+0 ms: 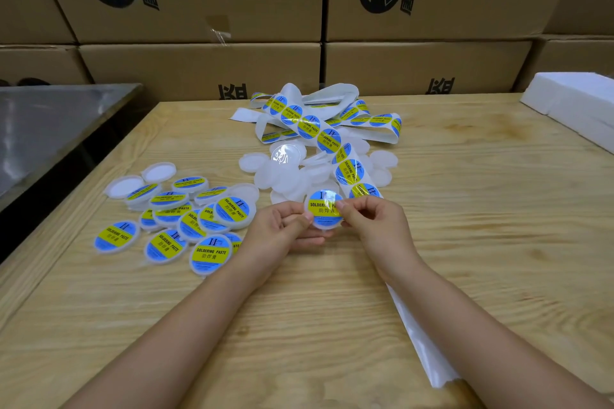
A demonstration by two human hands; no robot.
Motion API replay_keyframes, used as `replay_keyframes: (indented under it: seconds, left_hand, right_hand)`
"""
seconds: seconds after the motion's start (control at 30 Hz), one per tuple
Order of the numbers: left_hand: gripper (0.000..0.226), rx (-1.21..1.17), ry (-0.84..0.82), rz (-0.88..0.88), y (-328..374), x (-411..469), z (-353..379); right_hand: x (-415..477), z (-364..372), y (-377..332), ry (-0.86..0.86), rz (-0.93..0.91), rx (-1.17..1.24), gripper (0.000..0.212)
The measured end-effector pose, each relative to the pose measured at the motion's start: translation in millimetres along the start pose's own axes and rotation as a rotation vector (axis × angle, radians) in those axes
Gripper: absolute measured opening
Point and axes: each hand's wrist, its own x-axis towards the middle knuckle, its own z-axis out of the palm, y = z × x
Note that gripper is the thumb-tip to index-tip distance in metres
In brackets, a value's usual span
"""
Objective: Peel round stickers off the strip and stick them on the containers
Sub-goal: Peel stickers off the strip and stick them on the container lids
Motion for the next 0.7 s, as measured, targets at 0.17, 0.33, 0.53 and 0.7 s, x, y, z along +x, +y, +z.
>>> replay_keyframes:
  seconds: [0.17, 0.33, 0.53, 0.7]
  left_hand:
    - [0.011, 0.012, 0.027, -0.006, -0.5, 0.6, 1.7]
    - [0.008, 0.007, 0.043, 0.007, -1.3, 0.2, 2.6]
    - [0.010, 0.009, 0.047, 0.032, -1.6, -0.5, 3.8]
    - [0.014, -0.058, 0.039, 0.018, -1.1, -2.3, 5.3]
  right_hand:
    - [-1.1, 2.0, 1.4, 0.039, -0.064, -0.133, 0.019]
    - [-3.5, 6.2, 2.5, 0.113, -0.184, -0.295, 0.018]
    - [-3.9, 5.8, 4.4, 0.165, -0.358, -0.476, 0.020]
    - [-2.3, 4.9, 3.4, 0.234, -0.545, -0.580, 0.022]
